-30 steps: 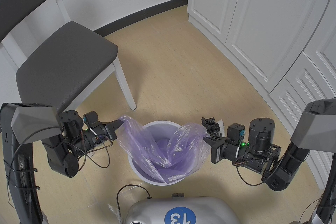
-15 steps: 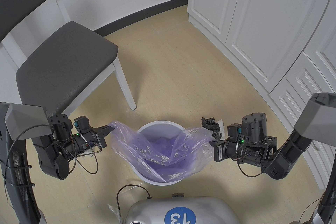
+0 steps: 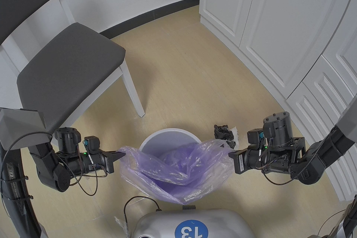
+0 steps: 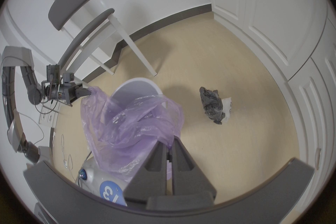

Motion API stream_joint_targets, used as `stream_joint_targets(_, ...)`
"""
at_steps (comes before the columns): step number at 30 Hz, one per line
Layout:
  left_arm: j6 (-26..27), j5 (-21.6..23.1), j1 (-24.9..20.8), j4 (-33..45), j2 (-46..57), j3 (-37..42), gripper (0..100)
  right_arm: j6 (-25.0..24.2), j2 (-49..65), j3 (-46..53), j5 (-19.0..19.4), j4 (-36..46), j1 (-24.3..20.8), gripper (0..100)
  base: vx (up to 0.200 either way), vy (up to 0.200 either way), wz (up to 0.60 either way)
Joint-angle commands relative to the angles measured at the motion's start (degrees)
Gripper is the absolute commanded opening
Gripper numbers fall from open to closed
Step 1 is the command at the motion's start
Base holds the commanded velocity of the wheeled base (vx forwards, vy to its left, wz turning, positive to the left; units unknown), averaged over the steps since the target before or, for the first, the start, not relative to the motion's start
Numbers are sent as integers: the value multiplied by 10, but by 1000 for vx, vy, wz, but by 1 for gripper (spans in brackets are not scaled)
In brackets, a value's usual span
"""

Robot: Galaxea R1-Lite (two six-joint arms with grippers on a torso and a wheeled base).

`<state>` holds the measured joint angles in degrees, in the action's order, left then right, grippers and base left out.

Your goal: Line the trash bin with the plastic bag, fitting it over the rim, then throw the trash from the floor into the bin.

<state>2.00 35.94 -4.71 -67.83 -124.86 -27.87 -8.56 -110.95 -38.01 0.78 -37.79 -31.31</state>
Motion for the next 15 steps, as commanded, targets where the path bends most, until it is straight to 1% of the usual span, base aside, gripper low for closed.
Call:
stream_joint_targets(1, 25, 0, -3, 22, 17, 2, 0, 19, 24, 14, 1, 18, -6, 0, 0, 0, 0)
stream_joint_targets(5, 49, 0, -2, 42, 21, 4, 0, 47, 29, 21, 2, 46, -7, 0, 0, 0, 0)
stream_joint_targets(7, 56, 0, -1, 57, 31, 4, 0, 52, 35, 23, 2, 47, -7, 0, 0, 0, 0)
stream_joint_targets(11, 59, 0, 0, 102, 69, 4, 0, 57, 65, 31, 2, 62, -7, 0, 0, 0, 0)
stream_joint_targets(12, 59, 0, 0, 102, 69, 4, 0, 57, 65, 31, 2, 62, -7, 0, 0, 0, 0)
stream_joint_targets(13, 60, 0, -2, 119, 86, 5, 0, 66, 80, 34, 5, 79, -6, 0, 0, 0, 0)
stream_joint_targets(15, 65, 0, -3, 128, 96, 7, 0, 75, 85, 35, 6, 91, -6, 0, 0, 0, 0)
